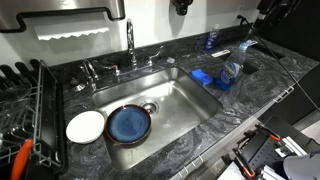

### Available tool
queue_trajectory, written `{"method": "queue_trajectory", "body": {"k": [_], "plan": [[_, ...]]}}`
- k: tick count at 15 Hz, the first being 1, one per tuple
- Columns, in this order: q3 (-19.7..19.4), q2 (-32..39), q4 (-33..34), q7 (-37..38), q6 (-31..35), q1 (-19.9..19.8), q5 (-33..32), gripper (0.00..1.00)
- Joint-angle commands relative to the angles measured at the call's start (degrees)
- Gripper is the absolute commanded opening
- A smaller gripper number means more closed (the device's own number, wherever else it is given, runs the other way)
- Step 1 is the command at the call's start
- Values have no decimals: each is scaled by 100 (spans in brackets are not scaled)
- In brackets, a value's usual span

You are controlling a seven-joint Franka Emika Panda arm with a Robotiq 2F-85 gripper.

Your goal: Move the white bowl to the right side of the sink

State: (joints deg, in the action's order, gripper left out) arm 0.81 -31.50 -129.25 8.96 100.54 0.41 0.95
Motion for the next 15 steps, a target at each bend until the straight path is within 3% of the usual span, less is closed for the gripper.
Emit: {"method": "queue_trajectory", "body": {"k": [1,8,15], "plan": [[132,176,97,-193,245,117,132,100],[576,893,264,-187,1270,654,719,100],[792,1945,751,-751,1435,1154,1487,100]]}}
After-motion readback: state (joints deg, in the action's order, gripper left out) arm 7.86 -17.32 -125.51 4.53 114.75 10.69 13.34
